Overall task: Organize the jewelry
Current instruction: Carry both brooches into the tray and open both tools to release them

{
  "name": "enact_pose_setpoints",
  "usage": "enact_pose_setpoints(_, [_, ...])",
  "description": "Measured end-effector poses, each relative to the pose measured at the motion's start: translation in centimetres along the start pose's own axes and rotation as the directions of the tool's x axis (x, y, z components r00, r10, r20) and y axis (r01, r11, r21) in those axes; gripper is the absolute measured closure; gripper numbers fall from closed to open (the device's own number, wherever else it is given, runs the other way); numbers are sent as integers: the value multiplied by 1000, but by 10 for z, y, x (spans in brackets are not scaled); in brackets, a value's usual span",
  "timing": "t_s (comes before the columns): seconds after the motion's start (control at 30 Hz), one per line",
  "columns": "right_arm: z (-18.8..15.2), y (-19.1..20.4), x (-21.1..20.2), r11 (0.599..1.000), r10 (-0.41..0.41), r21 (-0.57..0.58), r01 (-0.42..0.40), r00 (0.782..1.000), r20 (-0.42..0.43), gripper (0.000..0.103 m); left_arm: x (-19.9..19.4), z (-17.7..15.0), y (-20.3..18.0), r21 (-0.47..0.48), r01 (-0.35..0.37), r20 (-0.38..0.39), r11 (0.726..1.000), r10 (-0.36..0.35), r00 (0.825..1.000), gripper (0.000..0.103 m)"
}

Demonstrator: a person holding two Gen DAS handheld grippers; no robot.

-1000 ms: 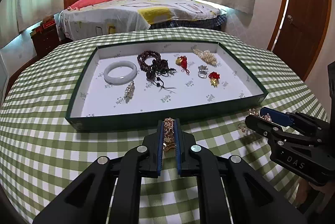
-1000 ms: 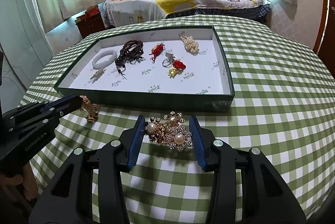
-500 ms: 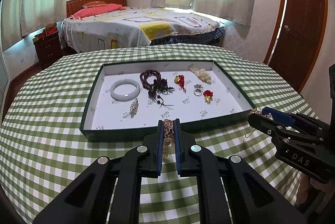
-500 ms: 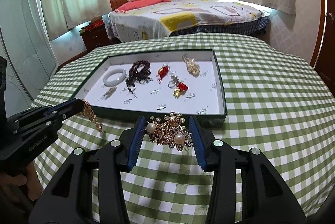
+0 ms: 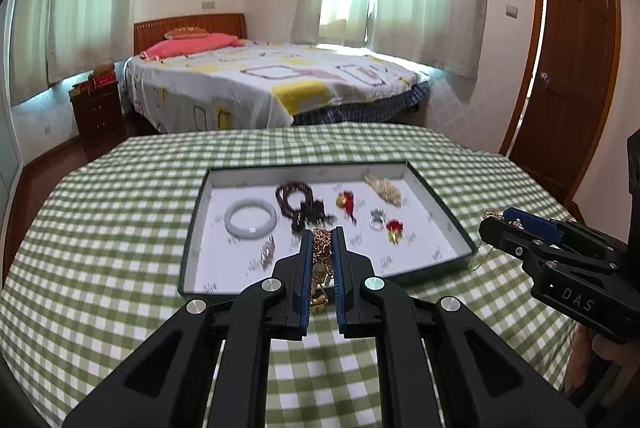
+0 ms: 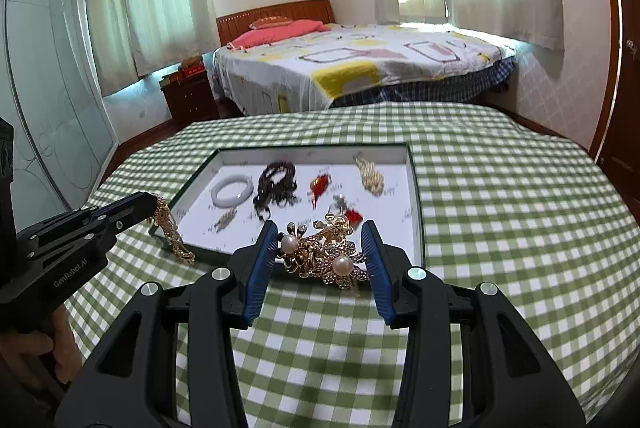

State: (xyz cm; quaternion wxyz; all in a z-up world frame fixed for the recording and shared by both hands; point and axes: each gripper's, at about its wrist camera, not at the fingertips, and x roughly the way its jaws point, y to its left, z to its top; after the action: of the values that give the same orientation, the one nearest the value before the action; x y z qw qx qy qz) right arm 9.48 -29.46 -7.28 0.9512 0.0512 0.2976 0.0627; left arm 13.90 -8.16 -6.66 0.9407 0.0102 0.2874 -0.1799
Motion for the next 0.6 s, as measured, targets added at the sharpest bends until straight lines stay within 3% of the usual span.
enact_pose_setpoints(0.6, [45, -4, 27, 1000, -5, -16, 6, 998, 69, 61, 26, 44, 0, 18, 2, 93, 1000, -3, 996, 93])
